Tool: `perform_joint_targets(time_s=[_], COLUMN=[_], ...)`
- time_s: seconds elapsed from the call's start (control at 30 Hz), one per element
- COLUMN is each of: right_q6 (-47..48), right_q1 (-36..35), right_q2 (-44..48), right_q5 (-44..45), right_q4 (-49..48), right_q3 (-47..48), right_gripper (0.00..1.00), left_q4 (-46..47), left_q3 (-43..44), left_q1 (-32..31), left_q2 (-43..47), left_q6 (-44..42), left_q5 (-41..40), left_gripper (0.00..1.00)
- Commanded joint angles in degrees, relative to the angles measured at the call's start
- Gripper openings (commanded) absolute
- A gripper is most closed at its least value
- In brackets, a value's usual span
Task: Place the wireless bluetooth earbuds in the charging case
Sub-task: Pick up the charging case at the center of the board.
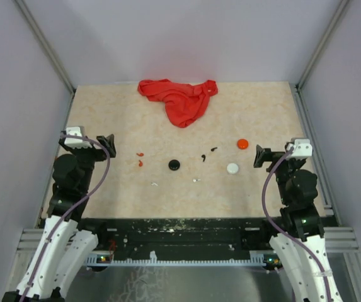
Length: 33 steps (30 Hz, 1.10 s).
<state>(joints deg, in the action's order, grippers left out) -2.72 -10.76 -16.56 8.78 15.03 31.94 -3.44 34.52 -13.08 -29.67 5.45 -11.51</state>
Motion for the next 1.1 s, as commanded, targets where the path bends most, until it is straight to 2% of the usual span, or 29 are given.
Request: perform_joint_targets(time_s=[0.0,0.17,0.33,0.5,0.87,0.97,1.07], right_q6=[0.94,1.05,0.99,0.55,0.02,0.05,0.02], right_q1=[-0.28,-0.29,-0.32,-0.3,-0.31,-0.28,-0.26], right_q2=[-0.5,-0.74,-0.83,-1.06,-3.02,-3.7,-3.71], right_q5=[2.63,3.06,2.25,0.74,-2.96,-4.17,-5.26], right_q4=[-1.75,-2.17,-2.72,-3.48,-2.11,-2.33,-2.08], right_q3=[2.61,2.21,1.98,1.77,2.4,2.42,2.51], right_gripper=[0.98,0.98,0.98,0.98,0.99,0.99,0.99], left_q4=[1.37,3.23,4.84,5.18,-2.85,-6.18,-7.85], left_q3=[-0.42,-0.94,-1.78,-2.45,4.87,6.41,6.75], left_q1=[-0.49,-2.89,-3.32,-3.27,-3.39,-4.47,-8.03], left_q2=[-1.87,-5.75,-5.9,-7.95,-22.94,-27.1,-31.04], left_q6=[-0.57,-1.92,-1.87,2.5,11.4,13.83,15.41], left_q5=[-1.41,-2.32,0.13,4.7,21.4,21.51,18.16], left_gripper=[1.0,1.0,1.0,1.0,1.0,0.99,0.98])
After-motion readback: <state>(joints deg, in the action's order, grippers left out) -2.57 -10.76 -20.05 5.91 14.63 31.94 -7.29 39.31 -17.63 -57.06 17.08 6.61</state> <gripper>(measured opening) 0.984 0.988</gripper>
